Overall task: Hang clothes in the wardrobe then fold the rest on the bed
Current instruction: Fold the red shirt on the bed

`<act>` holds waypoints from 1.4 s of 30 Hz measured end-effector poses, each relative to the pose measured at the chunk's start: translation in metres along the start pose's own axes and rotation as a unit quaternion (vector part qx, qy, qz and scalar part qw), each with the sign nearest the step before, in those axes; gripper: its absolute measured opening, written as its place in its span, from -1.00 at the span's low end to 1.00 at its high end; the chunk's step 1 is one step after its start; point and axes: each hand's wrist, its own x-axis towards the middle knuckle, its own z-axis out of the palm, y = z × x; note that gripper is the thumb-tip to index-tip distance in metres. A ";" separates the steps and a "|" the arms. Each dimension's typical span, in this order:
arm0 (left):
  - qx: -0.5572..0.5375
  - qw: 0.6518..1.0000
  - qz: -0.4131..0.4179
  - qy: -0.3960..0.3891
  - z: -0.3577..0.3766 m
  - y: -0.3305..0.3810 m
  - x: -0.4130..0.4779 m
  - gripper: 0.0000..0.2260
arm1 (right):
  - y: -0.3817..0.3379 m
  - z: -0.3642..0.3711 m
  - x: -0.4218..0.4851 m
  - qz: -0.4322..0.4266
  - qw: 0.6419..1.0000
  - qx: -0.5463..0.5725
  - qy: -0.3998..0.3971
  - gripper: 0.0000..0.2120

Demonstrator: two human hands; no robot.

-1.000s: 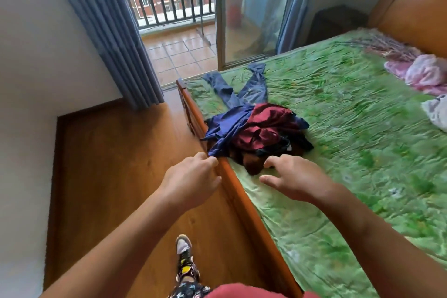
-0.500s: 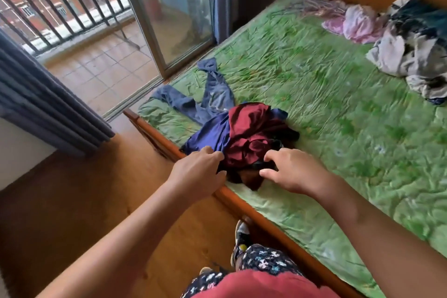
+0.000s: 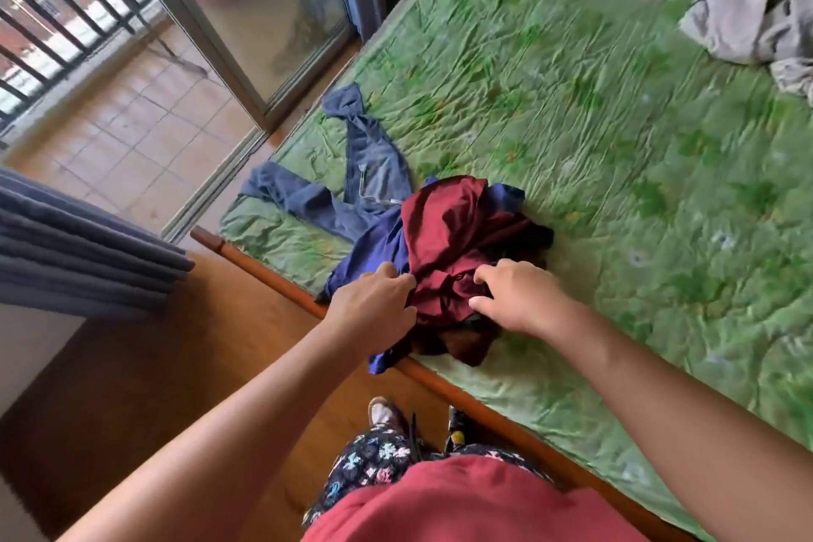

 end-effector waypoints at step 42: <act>-0.618 0.774 0.118 0.079 -0.185 -0.020 0.179 -0.63 | 0.031 -0.132 0.016 0.204 0.893 0.318 0.243 -0.80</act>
